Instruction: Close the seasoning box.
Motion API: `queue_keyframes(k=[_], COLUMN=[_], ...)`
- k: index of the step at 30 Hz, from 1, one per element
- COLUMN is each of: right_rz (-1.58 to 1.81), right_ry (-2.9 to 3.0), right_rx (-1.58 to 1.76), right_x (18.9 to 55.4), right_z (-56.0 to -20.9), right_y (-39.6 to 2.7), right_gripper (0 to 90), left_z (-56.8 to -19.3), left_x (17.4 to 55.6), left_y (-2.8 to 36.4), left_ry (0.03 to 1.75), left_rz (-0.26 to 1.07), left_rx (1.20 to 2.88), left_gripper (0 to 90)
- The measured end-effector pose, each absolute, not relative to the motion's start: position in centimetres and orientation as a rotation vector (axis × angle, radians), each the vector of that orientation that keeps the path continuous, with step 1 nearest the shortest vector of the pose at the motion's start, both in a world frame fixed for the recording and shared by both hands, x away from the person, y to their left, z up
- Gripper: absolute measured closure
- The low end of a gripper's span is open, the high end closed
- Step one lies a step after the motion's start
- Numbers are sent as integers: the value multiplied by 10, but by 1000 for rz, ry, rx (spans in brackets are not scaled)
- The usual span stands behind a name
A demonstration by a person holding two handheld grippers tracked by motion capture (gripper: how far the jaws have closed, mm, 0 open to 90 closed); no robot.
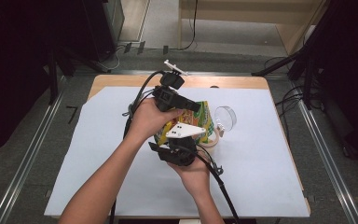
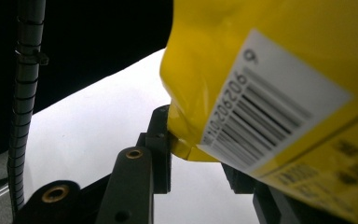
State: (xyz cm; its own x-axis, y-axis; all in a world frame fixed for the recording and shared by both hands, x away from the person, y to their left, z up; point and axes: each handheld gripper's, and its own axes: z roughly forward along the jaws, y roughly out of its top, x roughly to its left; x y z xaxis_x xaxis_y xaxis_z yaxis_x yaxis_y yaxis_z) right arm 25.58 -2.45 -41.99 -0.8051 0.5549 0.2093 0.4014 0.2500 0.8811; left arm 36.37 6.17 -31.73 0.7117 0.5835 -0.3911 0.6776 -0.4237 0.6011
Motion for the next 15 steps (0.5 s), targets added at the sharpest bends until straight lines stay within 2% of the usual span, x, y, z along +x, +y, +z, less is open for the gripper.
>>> queue_keyframes(k=[15], right_rz=[1588], right_ry=[2371], right_rx=[900], right_x=[256], right_z=[-418], right_y=[-22], right_gripper=[681], left_z=[-316], left_x=[366], left_y=[63], left_ry=[976], left_rz=[-165], left_rx=[2154], left_gripper=[775])
